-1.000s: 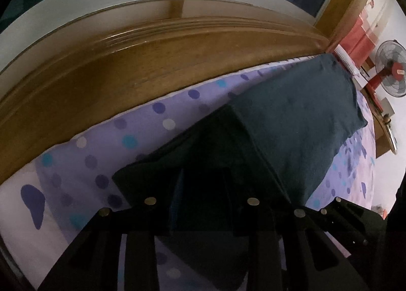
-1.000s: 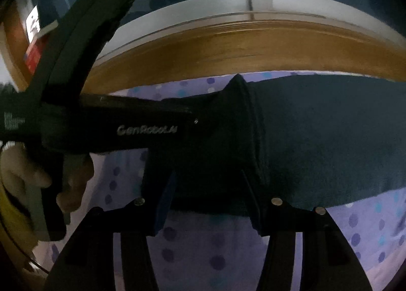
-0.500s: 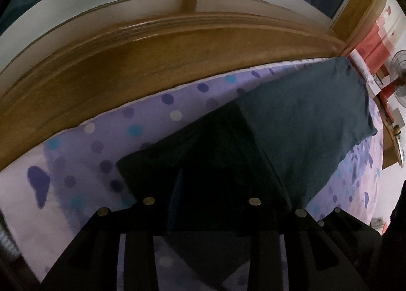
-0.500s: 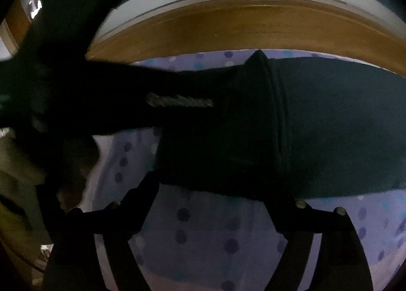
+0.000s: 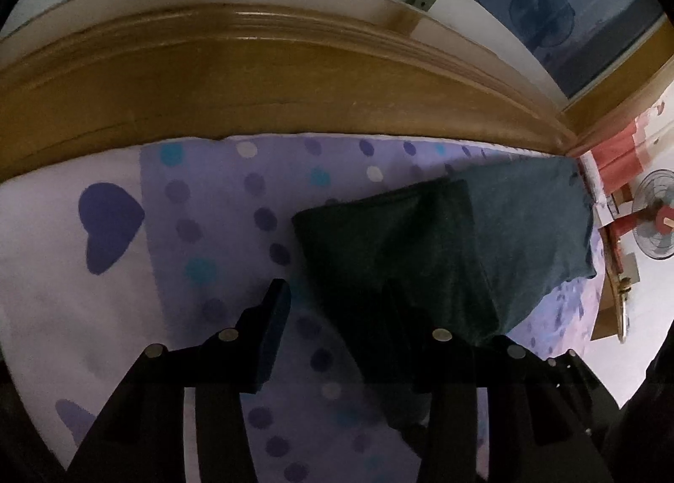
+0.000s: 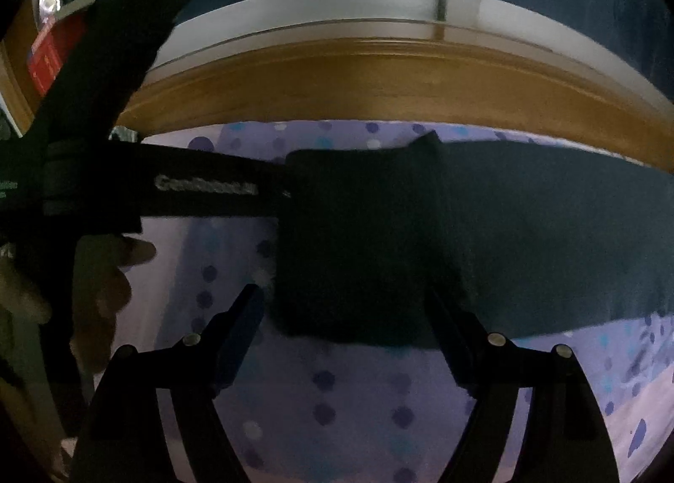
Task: Fold clothes
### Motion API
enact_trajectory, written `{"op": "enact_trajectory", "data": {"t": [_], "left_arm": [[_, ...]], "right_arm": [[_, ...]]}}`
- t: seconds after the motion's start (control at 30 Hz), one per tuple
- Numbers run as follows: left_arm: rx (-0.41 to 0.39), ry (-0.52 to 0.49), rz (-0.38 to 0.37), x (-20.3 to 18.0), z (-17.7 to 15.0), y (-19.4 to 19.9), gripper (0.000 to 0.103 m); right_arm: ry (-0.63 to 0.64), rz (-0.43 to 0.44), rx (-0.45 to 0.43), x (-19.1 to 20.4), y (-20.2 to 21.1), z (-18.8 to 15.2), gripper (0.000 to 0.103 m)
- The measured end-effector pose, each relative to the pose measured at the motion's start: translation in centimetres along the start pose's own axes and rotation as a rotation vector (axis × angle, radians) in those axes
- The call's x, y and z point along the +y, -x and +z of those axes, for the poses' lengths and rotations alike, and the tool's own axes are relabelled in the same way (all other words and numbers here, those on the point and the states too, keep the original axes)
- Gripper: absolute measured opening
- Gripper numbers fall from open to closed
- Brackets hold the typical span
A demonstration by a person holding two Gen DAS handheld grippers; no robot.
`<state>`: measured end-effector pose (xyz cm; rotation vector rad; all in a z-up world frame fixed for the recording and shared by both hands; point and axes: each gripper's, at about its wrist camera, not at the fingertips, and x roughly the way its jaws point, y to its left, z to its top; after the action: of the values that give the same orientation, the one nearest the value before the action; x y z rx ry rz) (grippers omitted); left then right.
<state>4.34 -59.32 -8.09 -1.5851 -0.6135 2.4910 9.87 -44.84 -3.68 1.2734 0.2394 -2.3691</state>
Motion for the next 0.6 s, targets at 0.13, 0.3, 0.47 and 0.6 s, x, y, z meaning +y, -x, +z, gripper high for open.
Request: {"op": "enact_trajectory", "data": {"t": [0.13,0.3,0.47,0.6], "left_arm": [[0.003,-0.013,-0.019,-0.1,0.2,-0.2,0.048],[0.003,-0.023,-0.036,-0.1,0.5,-0.5,0.049],[-0.002,-0.028,-0.047,-0.3,0.7,-0.7,0.051],[-0.003,-0.036,-0.045,-0.4,0.6,-0.7,0.052]], "right_arm": [[0.001,-0.014,0.009,0.7,-0.9,0.4,0.074],[-0.013,-0.04,0.028,0.4,-1.9,0.2,0.068],[0.001,-0.066,0.029,0.7,-2.2,0.2,0.068],[0.008,-0.08,0.028,1.0,-2.2,0.1,0.068]]}}
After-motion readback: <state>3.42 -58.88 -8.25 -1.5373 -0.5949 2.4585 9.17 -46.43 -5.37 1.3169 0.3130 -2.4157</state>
